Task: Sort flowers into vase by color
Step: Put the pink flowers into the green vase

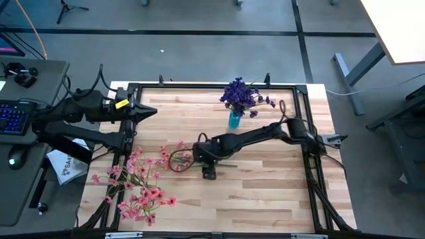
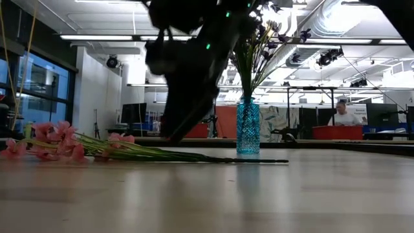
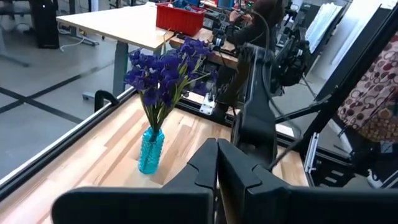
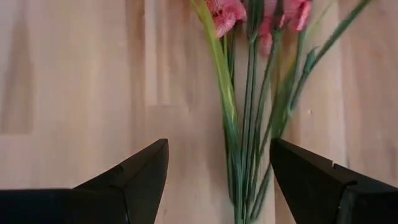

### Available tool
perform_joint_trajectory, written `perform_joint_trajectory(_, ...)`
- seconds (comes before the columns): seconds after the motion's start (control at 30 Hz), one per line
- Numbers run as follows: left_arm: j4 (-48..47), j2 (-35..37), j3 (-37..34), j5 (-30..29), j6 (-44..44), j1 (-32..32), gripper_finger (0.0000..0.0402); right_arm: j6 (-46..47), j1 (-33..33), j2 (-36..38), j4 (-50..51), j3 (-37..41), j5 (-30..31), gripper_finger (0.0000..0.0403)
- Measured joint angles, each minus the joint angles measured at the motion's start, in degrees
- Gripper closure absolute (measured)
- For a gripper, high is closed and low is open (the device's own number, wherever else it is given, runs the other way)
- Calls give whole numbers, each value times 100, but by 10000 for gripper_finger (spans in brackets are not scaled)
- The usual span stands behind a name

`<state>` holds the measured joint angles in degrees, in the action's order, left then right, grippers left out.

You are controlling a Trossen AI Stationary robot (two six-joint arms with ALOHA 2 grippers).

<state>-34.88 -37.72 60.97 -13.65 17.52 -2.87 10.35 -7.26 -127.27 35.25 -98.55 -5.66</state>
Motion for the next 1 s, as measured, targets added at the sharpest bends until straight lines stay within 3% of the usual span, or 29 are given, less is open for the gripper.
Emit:
perform_joint_trajectory(0.3, 51, -2, 0, -65, 39, 0, 401, -384, -174, -249, -29, 1, 1424, 128)
perform_joint_trajectory(0.63, 51, -64, 0, -175, 37, -2, 401, -625, -203, -82, -49, 5, 1370, 128)
perform_joint_trajectory(1.0, 48, -94, 0, -215, -116, -2, 402, -135, 383, -86, -76, 1, 839, 128)
